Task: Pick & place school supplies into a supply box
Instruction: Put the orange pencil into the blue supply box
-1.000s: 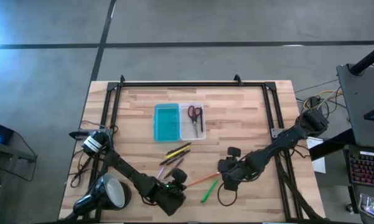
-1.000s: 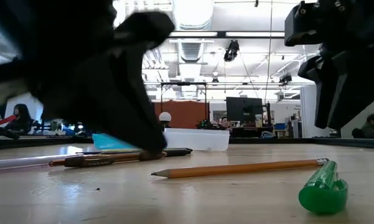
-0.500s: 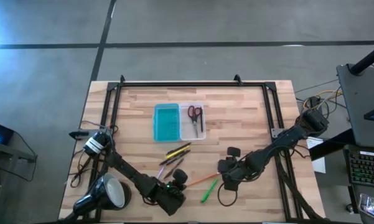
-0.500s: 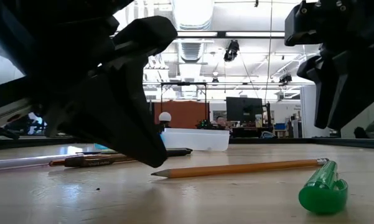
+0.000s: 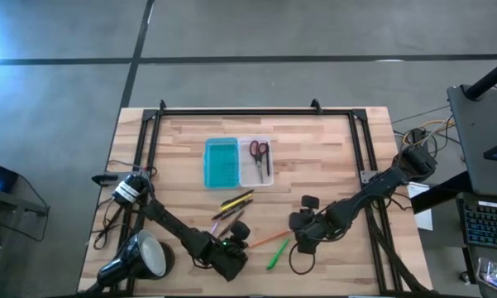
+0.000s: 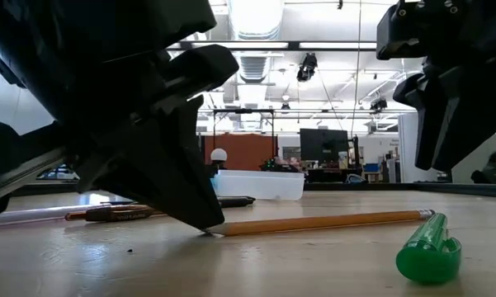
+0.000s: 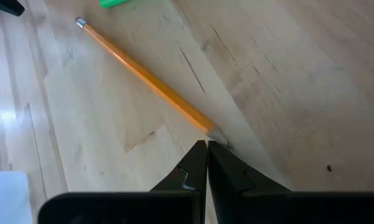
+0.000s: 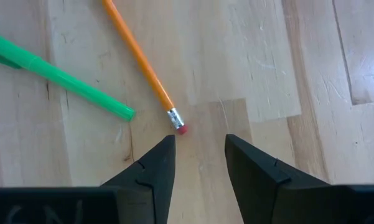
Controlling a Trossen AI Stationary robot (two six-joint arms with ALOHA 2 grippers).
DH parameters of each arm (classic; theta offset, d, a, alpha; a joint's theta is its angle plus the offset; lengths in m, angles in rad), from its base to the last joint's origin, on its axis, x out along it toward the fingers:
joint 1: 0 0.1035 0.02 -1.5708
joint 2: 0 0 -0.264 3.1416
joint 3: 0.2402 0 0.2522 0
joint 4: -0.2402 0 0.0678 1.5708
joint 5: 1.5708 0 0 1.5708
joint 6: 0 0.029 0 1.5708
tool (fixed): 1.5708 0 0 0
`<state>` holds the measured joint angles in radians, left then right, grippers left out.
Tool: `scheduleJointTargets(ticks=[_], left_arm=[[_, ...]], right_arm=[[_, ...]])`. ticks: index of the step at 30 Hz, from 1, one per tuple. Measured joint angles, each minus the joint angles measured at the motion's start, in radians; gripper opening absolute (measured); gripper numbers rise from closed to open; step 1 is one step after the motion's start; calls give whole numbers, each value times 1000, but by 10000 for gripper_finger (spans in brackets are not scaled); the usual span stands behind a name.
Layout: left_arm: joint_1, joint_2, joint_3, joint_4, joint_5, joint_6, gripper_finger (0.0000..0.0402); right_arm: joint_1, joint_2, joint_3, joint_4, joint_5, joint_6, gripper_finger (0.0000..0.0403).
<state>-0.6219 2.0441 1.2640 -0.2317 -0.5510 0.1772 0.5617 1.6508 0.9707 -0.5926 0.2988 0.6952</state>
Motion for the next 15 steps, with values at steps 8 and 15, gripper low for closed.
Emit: scheduleJointTargets(ticks=[8,15], left_arm=[[-2,0,18,-32,-80,-29,0],[-17,-1,46,-31,-51,-34,0]], right_arm=[[-15,0,0,0,17,-1,139],[-20,0,0,-1,18,-23,140]])
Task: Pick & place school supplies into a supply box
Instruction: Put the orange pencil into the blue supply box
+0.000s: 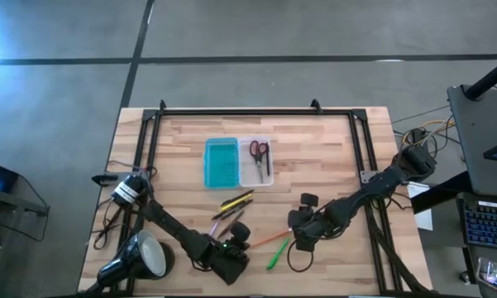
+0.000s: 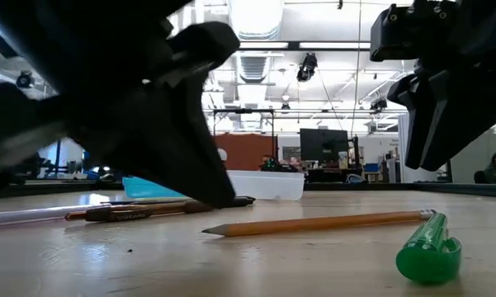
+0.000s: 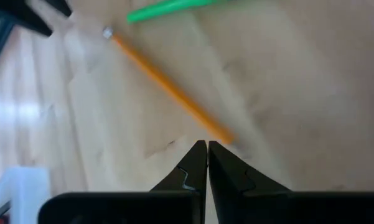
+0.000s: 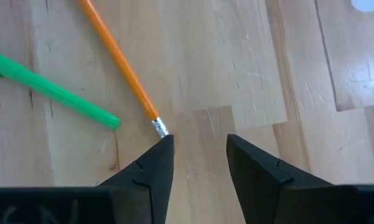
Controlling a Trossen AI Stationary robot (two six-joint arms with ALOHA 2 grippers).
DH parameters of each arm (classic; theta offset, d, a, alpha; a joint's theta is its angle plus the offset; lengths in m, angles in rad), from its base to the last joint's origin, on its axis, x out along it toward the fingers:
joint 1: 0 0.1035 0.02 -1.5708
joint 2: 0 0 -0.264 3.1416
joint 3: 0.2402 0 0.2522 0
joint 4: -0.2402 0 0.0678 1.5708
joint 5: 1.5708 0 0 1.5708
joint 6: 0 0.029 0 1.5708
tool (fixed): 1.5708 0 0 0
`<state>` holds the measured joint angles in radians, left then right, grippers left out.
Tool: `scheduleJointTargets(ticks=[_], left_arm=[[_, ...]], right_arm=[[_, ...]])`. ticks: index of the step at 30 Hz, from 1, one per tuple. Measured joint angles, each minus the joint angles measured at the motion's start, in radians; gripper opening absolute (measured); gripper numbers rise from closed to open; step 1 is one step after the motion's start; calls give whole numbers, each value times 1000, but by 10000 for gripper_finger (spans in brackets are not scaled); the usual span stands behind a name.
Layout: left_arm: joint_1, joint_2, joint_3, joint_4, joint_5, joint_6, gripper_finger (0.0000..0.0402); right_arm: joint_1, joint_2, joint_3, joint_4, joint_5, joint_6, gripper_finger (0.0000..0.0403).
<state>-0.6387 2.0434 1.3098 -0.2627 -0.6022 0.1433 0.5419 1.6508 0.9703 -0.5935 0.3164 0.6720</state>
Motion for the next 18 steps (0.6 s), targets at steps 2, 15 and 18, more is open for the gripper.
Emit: scheduleJointTargets(ticks=[2,15,18], left_arm=[[-7,0,2,-2,7,-5,0],[-23,0,2,0,18,-29,0],[-23,4,-2,1,24,-41,0]], right_arm=[[0,0,0,0,0,-3,138],[-2,0,-19,1,-2,-1,141],[-2,0,-18,1,-2,-2,139]])
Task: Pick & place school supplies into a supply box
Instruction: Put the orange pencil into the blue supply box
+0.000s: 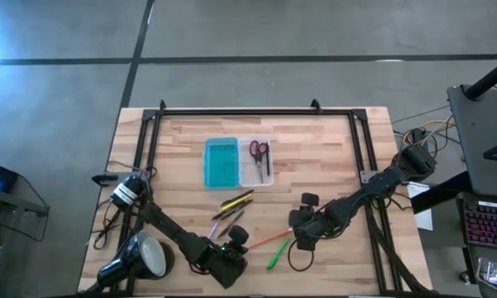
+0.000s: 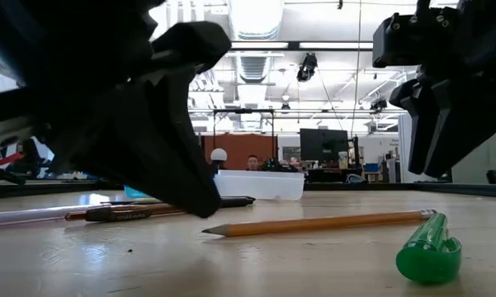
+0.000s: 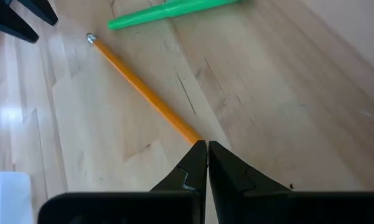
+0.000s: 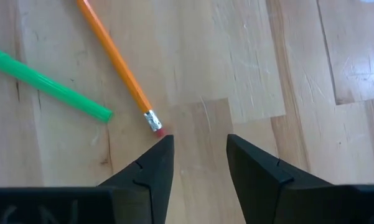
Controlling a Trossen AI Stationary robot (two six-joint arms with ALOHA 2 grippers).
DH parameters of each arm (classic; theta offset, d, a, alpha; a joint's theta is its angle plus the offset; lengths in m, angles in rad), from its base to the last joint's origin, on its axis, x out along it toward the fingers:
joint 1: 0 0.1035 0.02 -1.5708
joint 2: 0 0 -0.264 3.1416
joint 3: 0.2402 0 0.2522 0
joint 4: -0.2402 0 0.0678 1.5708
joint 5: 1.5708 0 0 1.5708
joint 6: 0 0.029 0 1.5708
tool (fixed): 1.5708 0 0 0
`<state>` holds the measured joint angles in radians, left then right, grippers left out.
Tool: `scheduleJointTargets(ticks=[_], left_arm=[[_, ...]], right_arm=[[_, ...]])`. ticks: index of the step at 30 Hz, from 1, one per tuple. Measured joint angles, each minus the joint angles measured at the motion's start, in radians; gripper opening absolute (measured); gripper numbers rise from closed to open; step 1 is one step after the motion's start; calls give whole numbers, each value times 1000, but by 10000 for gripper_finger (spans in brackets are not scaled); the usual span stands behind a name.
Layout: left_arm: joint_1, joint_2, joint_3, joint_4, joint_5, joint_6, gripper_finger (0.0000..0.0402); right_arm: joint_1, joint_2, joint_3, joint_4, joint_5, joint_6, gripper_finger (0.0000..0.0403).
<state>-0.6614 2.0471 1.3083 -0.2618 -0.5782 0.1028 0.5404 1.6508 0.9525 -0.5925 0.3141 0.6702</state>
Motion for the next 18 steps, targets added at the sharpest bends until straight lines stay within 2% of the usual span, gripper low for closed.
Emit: scheduleJointTargets(ticks=[8,18], left_arm=[[6,19,-2,9,19,-6,0],[8,7,0,-11,-12,7,0]], right_arm=[[0,0,1,1,0,3,144],[0,0,1,1,-1,3,141]])
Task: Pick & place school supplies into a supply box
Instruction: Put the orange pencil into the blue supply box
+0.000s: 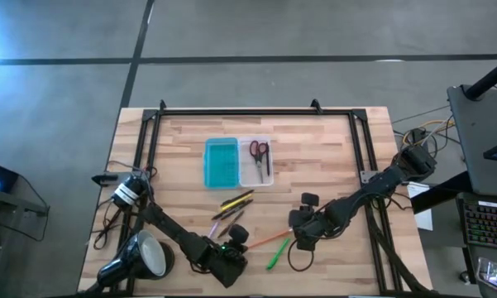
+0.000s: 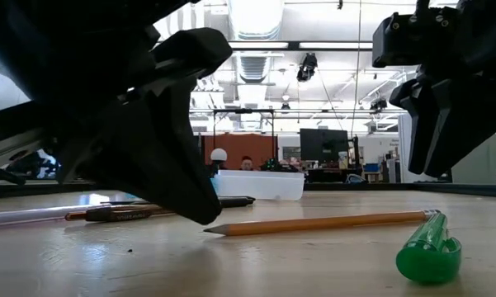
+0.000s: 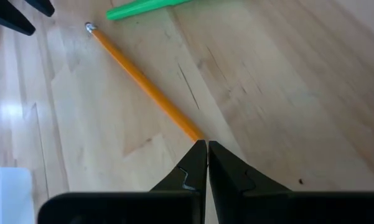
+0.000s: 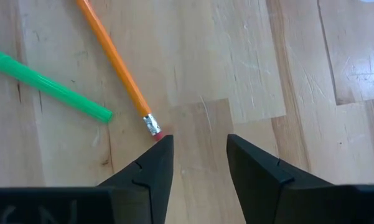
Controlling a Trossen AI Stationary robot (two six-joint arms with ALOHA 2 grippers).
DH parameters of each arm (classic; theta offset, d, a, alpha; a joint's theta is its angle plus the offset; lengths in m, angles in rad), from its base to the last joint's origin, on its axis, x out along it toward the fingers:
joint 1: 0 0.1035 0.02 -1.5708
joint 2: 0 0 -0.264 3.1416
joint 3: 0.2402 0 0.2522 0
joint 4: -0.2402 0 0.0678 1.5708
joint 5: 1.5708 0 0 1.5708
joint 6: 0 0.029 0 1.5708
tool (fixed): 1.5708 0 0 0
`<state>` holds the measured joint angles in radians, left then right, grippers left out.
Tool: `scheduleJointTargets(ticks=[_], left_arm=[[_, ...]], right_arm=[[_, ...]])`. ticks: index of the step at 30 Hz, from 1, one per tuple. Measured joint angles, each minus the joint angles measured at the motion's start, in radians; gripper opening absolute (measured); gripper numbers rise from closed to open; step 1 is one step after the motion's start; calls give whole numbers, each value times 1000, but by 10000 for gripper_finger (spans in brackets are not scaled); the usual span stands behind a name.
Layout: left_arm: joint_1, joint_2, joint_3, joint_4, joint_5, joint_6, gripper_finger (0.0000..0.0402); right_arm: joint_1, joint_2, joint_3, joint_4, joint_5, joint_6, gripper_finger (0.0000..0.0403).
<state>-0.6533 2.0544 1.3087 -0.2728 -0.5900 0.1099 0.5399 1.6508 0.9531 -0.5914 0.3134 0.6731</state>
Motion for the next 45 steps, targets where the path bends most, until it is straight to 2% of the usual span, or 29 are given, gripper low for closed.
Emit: scheduleJointTargets(ticks=[22,28,32,36,45], left_arm=[[25,15,-5,29,23,-51,0],[25,16,-5,28,28,-65,0],[25,16,-5,28,29,-66,0],[25,16,-5,28,29,-66,0],[25,17,-5,27,23,-66,0]], right_arm=[[-7,0,-1,-4,0,-4,146],[-11,-26,2,-56,-2,-45,147],[-27,-101,-5,-58,-123,-48,155],[-33,-170,-16,55,-256,-54,162],[-18,-101,-21,102,-267,-97,190]])
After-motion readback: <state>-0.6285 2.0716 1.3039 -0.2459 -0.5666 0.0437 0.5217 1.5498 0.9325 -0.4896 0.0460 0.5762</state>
